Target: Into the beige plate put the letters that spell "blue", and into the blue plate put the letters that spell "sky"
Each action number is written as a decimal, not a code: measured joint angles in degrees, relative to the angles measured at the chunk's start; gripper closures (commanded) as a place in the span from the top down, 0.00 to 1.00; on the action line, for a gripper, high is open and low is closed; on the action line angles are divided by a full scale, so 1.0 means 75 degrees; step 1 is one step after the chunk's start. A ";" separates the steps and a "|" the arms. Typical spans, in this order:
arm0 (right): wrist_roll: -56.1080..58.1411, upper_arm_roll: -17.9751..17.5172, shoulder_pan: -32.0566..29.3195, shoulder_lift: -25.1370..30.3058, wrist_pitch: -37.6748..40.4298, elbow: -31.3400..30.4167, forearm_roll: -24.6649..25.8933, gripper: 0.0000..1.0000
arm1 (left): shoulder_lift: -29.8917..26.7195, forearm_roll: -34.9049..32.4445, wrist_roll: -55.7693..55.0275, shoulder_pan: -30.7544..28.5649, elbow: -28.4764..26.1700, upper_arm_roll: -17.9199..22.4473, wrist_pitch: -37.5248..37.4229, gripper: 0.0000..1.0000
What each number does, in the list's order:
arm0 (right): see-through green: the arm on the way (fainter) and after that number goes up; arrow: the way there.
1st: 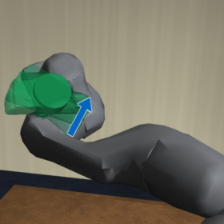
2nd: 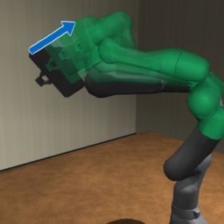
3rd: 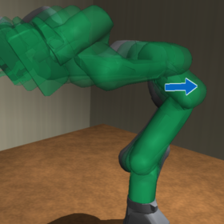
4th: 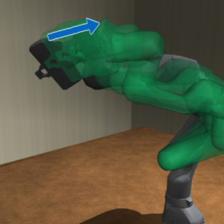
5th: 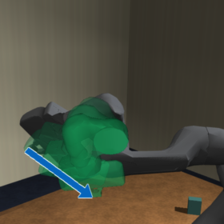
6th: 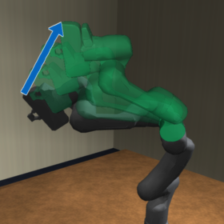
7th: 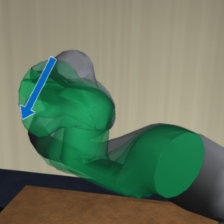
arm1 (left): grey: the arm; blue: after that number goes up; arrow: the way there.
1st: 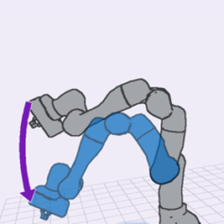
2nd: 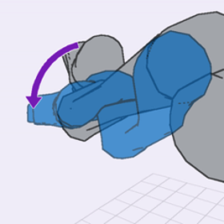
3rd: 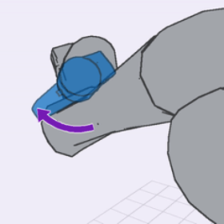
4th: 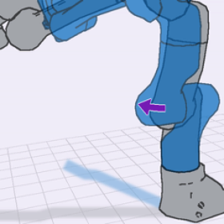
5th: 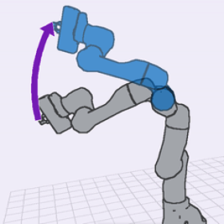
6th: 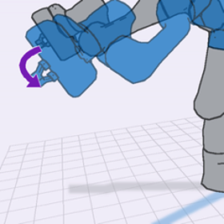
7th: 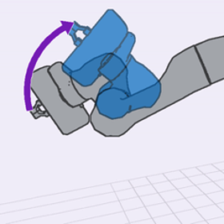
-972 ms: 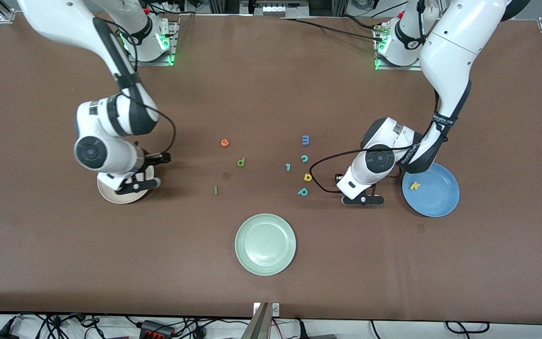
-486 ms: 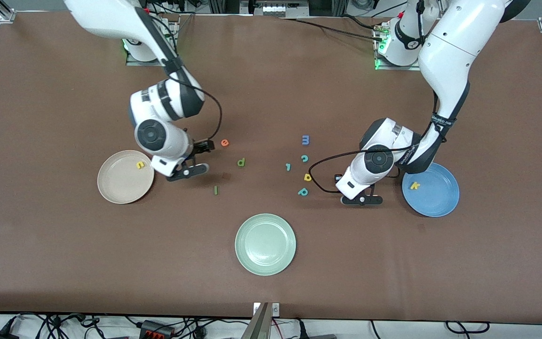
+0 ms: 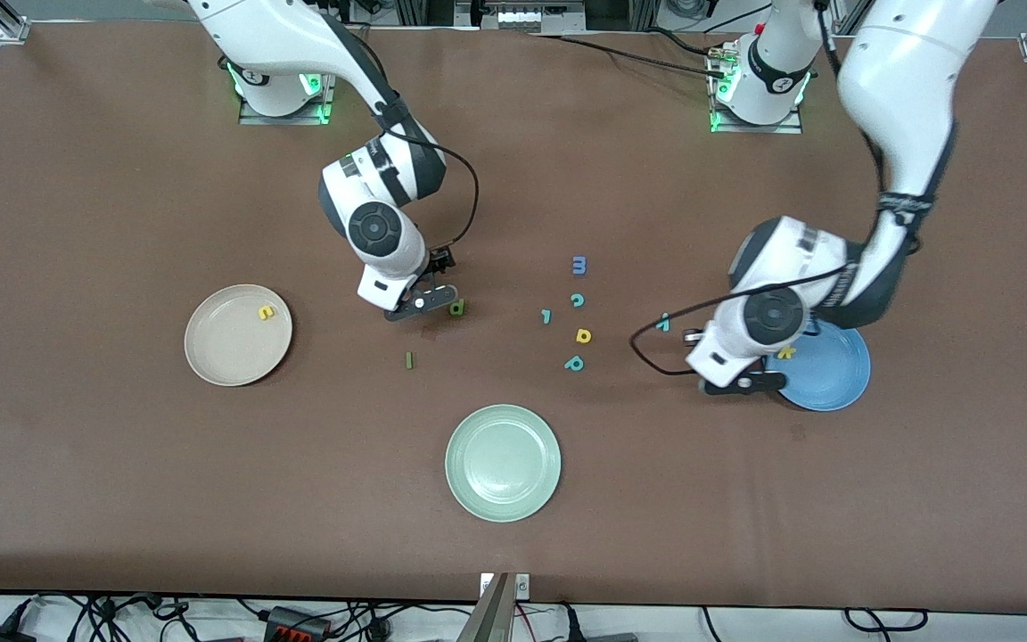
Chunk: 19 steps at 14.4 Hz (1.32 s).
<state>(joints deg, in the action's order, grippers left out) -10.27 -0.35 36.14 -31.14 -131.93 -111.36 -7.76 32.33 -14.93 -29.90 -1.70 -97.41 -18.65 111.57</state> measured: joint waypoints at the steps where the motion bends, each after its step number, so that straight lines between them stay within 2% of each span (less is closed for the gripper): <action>1: -0.0059 0.0000 0.0088 -0.0046 -0.0047 -0.0012 0.0000 0.81 | -0.0059 -0.0007 0.0277 -0.0346 0.0001 0.0012 -0.0136 0.05; 2: -0.0091 0.0000 0.0145 -0.0072 -0.0057 -0.0031 0.0000 0.75 | -0.0056 -0.0011 0.0592 -0.0705 -0.0017 0.0024 -0.0194 0.05; 5: -0.0101 0.0016 0.0174 -0.0086 -0.0058 -0.0118 0.0000 0.68 | 0.0074 -0.0012 0.1519 -0.1600 -0.0280 0.0052 -0.0151 0.05; 7: -0.0101 0.0040 0.0174 -0.0086 -0.0058 -0.0139 0.0000 0.57 | 0.0160 -0.0012 0.2001 -0.1945 -0.0582 0.0052 0.0227 0.06; 8: -0.0101 0.0045 0.0174 -0.0086 -0.0058 -0.0142 0.0000 0.54 | 0.0185 -0.0012 0.2160 -0.2061 -0.0765 0.0054 0.0495 0.10; 9: -0.0101 0.0046 0.0174 -0.0086 -0.0058 -0.0150 0.0000 0.52 | 0.0196 -0.0012 0.2260 -0.2147 -0.0958 0.0053 0.0756 0.18; 10: -0.0102 0.0046 0.0174 -0.0087 -0.0058 -0.0165 0.0000 0.47 | 0.0200 -0.0012 0.2308 -0.2199 -0.1148 0.0053 0.0973 0.47; 11: -0.0102 0.0048 0.0174 -0.0087 -0.0058 -0.0175 0.0000 0.41 | 0.0200 -0.0012 0.2334 -0.2215 -0.1297 0.0053 0.1153 0.99; 15: -0.0101 0.0076 0.0168 -0.0068 -0.0040 -0.0175 0.0000 0.18 | 0.0136 -0.0012 0.2356 -0.2213 -0.1369 -0.0061 0.1194 1.00; 17: -0.0101 0.0076 0.0168 -0.0067 -0.0040 -0.0176 0.0000 0.15 | -0.0034 -0.0012 0.2328 -0.2209 -0.1320 -0.0453 0.0840 1.00; 19: -0.0101 0.0077 0.0168 -0.0065 -0.0043 -0.0175 0.0000 0.15 | -0.0170 -0.0012 0.2191 -0.2180 -0.1326 -0.1125 0.0622 1.00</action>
<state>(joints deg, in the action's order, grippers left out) -11.03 0.22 37.40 -31.63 -132.25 -112.67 -7.75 31.06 -15.02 -13.47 -18.05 -107.36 -27.09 116.24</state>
